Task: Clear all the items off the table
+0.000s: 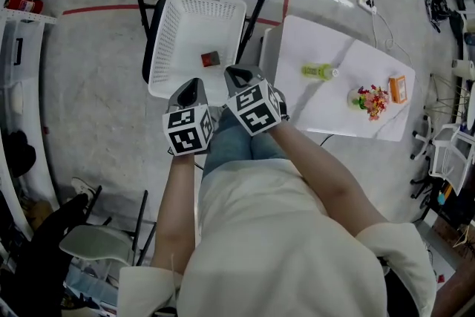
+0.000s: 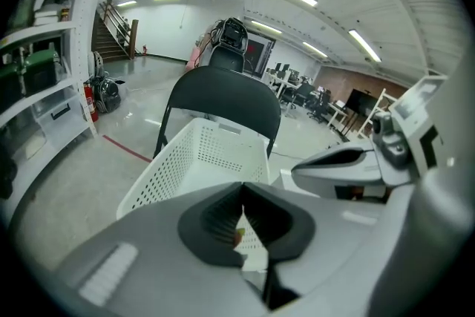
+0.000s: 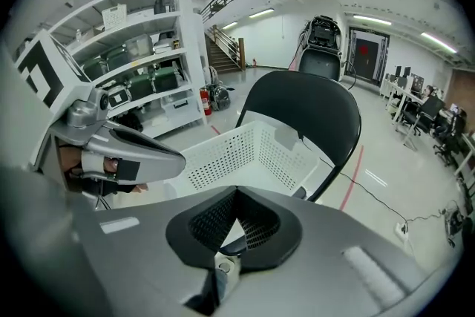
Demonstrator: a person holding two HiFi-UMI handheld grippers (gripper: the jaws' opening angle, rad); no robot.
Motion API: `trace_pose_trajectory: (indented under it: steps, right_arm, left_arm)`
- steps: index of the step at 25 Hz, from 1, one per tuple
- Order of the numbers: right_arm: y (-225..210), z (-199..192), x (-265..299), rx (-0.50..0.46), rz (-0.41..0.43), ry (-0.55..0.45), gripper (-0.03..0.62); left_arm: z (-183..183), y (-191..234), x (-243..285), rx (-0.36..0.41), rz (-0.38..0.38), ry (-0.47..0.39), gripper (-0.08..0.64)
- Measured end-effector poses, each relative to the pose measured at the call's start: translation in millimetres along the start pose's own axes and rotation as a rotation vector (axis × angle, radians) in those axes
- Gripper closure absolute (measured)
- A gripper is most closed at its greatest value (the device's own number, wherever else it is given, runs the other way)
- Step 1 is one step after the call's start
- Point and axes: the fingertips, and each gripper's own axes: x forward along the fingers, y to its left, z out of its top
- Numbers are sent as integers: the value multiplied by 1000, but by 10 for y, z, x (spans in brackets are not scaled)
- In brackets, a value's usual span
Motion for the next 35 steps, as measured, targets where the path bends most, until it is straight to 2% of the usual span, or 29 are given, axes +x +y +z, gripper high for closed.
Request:
trace_pose_trajectory:
  steps: [12, 18, 35]
  right_arm:
    - [-349, -212, -237, 104, -89, -15, 594]
    - [-585, -364, -391, 192, -156, -33, 594]
    - [-1247, -1305, -982, 474, -354, -23, 592]
  left_arm:
    - [123, -488, 194, 105, -104, 31, 552]
    - [124, -753, 290, 176, -160, 59, 552]
    - [-86, -1650, 567, 351, -304, 141, 552]
